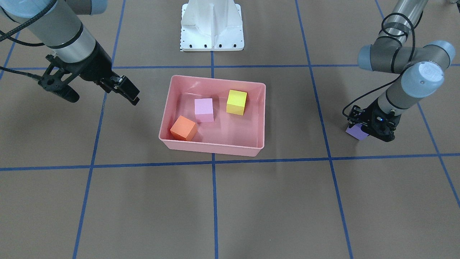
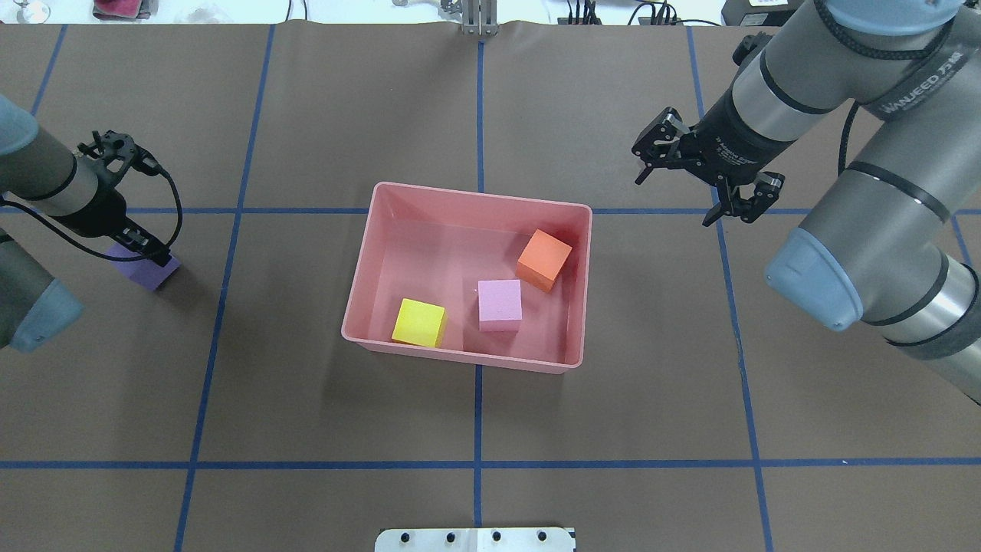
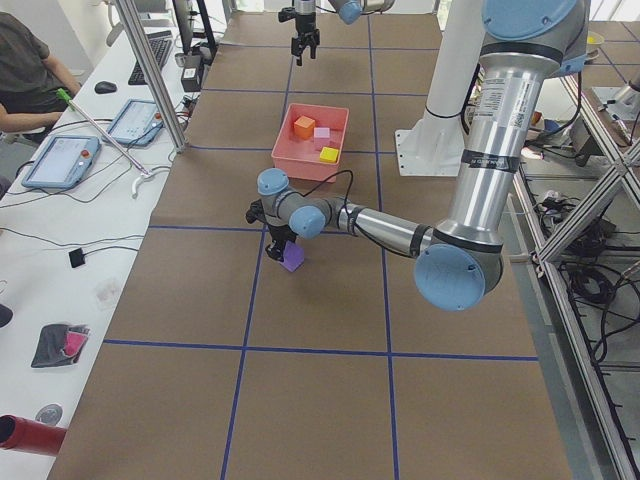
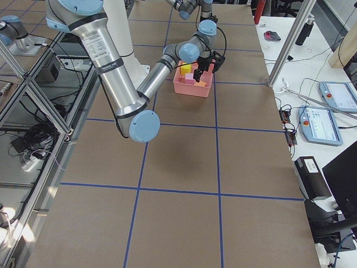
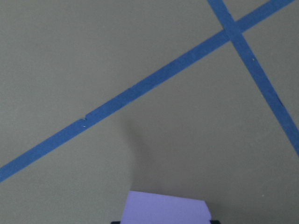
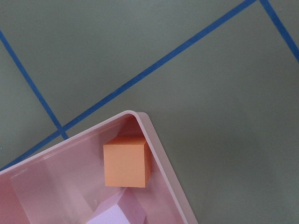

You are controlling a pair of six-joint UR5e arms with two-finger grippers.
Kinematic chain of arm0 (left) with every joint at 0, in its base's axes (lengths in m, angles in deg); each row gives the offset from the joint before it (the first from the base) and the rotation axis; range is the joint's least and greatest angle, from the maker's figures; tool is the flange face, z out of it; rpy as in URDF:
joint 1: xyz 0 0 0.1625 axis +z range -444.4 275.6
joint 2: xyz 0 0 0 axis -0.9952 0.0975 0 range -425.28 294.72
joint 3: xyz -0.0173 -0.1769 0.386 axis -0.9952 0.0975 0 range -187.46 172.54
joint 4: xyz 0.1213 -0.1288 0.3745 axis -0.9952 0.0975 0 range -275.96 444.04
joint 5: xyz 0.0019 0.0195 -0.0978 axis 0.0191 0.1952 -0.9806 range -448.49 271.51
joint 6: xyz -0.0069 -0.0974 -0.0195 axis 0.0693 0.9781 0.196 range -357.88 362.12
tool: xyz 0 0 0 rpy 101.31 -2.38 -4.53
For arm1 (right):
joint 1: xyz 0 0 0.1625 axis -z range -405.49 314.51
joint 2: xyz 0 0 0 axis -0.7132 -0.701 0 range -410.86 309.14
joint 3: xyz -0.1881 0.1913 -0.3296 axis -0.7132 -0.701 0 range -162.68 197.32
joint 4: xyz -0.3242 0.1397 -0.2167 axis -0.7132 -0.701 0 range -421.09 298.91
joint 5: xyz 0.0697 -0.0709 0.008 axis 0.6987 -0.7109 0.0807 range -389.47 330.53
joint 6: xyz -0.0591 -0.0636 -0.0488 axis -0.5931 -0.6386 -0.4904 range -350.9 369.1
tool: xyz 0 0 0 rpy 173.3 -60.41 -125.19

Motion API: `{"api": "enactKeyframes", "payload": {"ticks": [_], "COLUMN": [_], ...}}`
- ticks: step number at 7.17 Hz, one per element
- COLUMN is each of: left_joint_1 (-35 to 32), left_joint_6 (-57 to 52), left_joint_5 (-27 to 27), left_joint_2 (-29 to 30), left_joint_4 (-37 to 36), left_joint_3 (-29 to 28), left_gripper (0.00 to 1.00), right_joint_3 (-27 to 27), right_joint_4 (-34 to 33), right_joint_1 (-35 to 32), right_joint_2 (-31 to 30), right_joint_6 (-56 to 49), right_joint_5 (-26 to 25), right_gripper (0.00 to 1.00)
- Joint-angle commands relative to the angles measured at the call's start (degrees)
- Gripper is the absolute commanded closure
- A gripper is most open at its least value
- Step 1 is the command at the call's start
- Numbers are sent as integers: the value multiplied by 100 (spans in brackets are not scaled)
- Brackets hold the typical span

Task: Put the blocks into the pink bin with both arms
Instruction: 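Grasp the purple cube with the left gripper while the right gripper withdraws from the bin, then carry the purple cube into the bin with the left gripper and release it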

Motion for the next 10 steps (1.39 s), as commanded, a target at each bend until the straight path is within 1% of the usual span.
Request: {"api": "enactKeyframes", "payload": {"ticks": [1,2,3,4,5,8,9,10], "left_joint_1": [22,118,250,521,819,2145,2411,2483], "left_joint_6": [1682,2692,3450,3858,4271,5389,5583,5611], "left_joint_5": [-650,-982,-1072,-1038,-916,469,709,824], "left_joint_2": [823,1411,1982,2379,2653,3199,3523,3961], "left_joint_4": [-449,-469,-539,-688,-715,-715,-715,-689], "left_joint_3": [442,504,496,479,426,400,104,-465], "left_gripper": [100,100,100,100,100,100,100,100], "right_joint_3": [-25,-42,-86,-139,-165,-192,-227,-271], "right_joint_4": [5,14,31,40,49,58,49,49], "right_joint_1": [-436,-577,-665,-701,-710,-728,-771,-815], "right_joint_2": [-519,-722,-855,-909,-918,-996,-1032,-1093], "right_joint_6": [-1148,-1590,-1864,-2006,-2016,-2086,-2330,-2411], "right_joint_5": [174,175,175,184,184,175,175,175], "right_gripper": [0,0,0,0,0,0,0,0]}}
